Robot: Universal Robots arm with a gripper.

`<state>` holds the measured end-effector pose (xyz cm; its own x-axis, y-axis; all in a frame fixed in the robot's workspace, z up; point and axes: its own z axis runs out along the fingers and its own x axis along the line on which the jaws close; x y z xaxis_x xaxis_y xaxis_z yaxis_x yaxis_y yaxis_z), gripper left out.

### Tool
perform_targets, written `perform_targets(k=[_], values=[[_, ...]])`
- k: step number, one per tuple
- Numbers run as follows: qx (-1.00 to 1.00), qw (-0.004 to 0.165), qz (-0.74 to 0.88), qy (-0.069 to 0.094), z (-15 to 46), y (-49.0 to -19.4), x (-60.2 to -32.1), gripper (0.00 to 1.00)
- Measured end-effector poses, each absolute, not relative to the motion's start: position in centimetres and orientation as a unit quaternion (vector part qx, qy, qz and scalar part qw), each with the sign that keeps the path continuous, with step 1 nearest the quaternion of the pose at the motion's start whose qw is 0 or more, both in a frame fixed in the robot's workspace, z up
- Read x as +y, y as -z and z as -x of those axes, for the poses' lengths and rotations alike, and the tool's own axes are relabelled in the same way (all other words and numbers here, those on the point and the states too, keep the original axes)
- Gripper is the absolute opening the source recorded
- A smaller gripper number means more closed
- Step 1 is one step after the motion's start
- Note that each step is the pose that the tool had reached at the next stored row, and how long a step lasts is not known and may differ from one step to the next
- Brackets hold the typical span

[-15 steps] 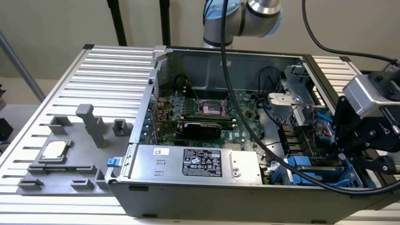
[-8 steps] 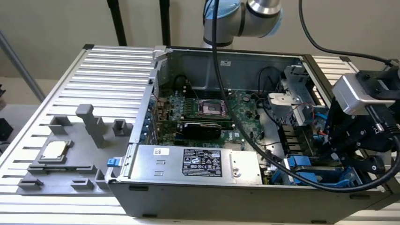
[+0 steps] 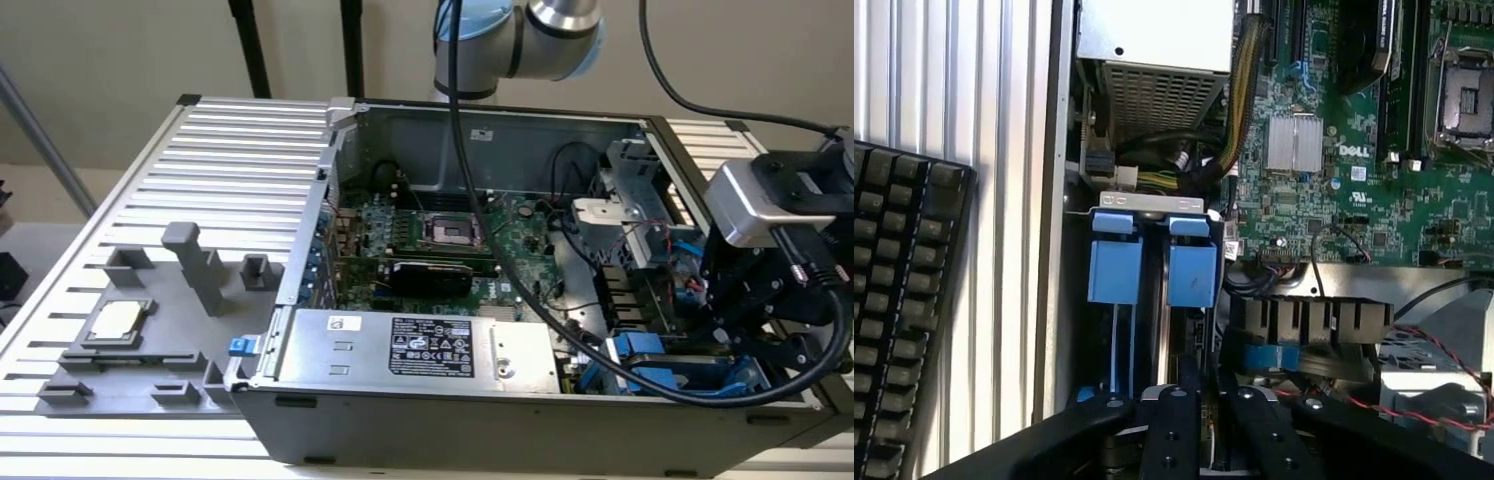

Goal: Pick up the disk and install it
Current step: 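Insert the first disk wire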

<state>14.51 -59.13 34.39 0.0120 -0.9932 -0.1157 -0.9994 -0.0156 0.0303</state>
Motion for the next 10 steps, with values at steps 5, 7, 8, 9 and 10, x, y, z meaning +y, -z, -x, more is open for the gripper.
perform_targets(k=[5,7,8,9,10], values=[[0.709,0.030,0.704,-0.045,-14.48,-34.37,-59.14,0.16],[0.710,0.030,0.702,-0.045,-14.45,-34.35,-59.13,0.16],[0.711,0.031,0.701,-0.044,-14.45,-34.33,-59.13,0.16],[0.711,0.031,0.701,-0.044,-14.44,-34.31,-59.13,0.16],[0.711,0.031,0.701,-0.044,-14.44,-34.29,-59.12,0.16]])
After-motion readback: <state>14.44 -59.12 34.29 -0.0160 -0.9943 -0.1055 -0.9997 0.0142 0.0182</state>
